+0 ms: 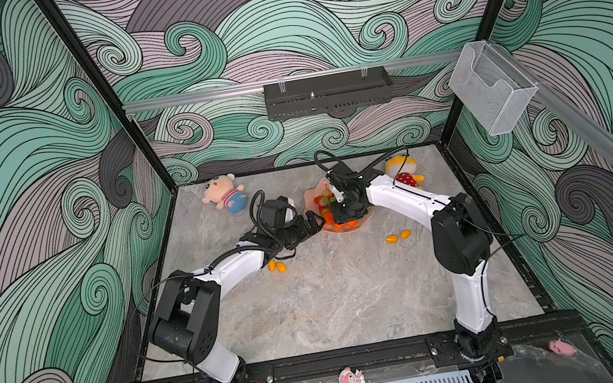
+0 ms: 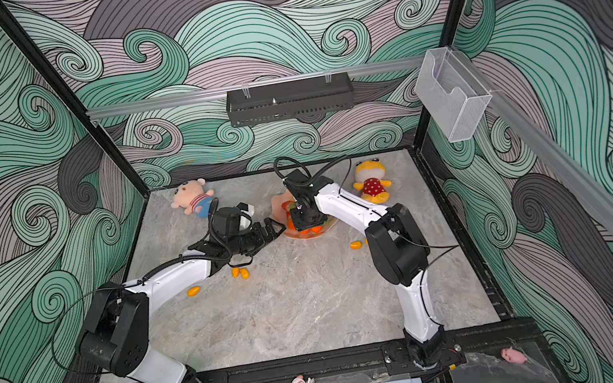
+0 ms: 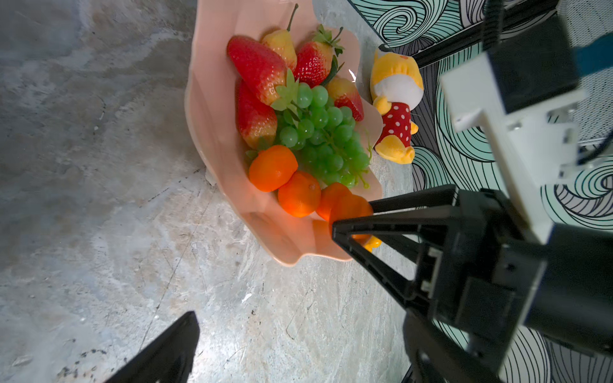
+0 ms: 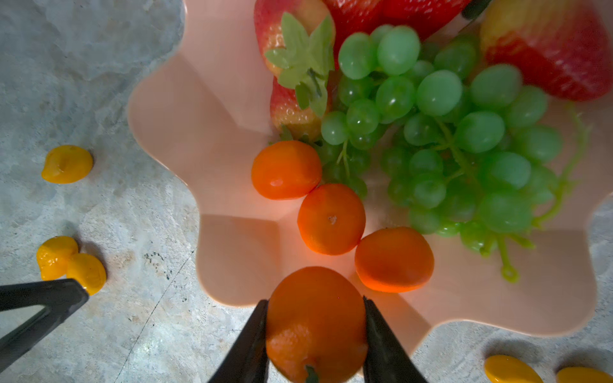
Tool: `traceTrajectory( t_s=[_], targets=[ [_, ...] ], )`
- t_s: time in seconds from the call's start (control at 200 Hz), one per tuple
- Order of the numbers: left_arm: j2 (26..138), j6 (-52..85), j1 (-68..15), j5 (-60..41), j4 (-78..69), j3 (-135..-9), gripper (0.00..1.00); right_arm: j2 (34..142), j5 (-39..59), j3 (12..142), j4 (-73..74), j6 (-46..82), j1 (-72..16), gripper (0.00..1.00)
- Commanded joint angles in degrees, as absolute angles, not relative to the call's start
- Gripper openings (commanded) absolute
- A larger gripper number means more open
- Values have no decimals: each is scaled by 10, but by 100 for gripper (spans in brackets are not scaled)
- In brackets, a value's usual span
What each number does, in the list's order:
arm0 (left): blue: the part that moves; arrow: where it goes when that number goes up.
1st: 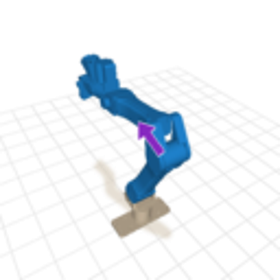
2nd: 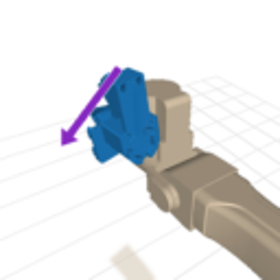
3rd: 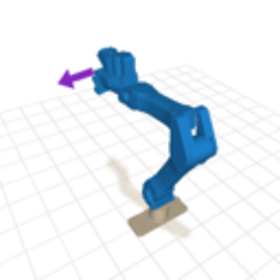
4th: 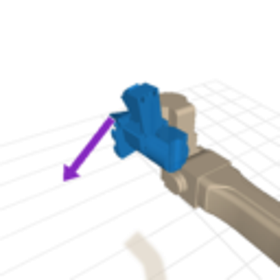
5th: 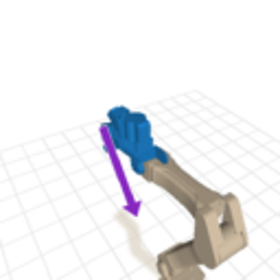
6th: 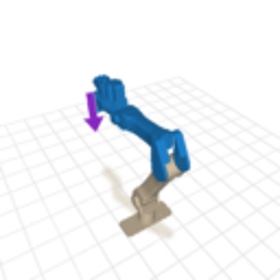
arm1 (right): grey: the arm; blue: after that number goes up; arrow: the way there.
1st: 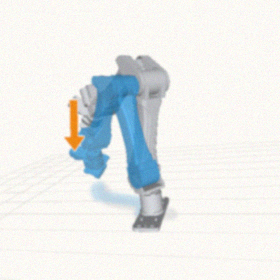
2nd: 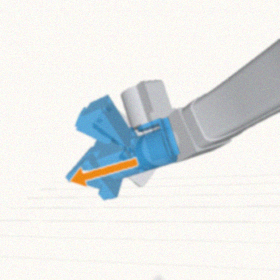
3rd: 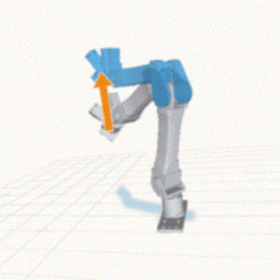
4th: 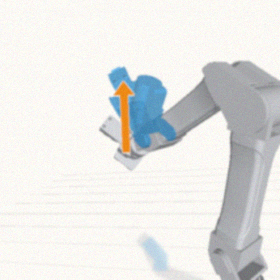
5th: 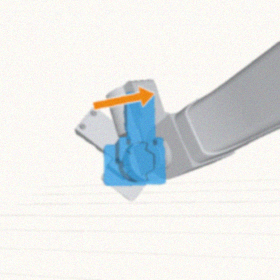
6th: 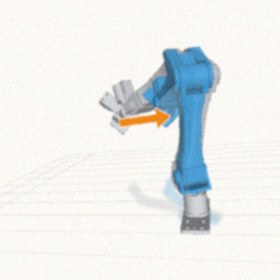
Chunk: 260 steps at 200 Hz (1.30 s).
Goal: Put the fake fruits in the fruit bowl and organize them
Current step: 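Lower the tangerine beside the others in the bowl and open the right gripper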
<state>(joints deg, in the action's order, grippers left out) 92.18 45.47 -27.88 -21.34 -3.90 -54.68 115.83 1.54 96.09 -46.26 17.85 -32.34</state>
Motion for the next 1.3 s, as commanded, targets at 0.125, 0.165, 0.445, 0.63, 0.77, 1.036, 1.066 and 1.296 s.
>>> traceTrajectory(
  t_s=[0.125,0.165,0.445,0.63,0.77,1.036,1.066,1.296],
  targets=[
    [925,446,-271,-221,-46,-564,99,1175,9,976,-480,173,-329,40],
    [924,446,-271,-222,-46,-564,99,1176,5,974,-481,173,-328,41],
    [924,447,-271,-224,-50,-557,98,1172,-5,963,-482,174,-329,47],
    [918,448,-271,-225,-48,-553,99,1165,-5,962,-483,174,-330,51],
    [912,450,-271,-224,-48,-548,99,1155,-10,959,-483,175,-330,51],
    [853,431,-271,-187,37,-545,99,1083,-26,928,-469,174,-339,52],
    [842,427,-271,-178,55,-545,99,1071,-27,919,-462,173,-342,52],
    [749,415,-268,-95,179,-516,99,1035,-45,871,-434,179,-373,49]
  ],
)
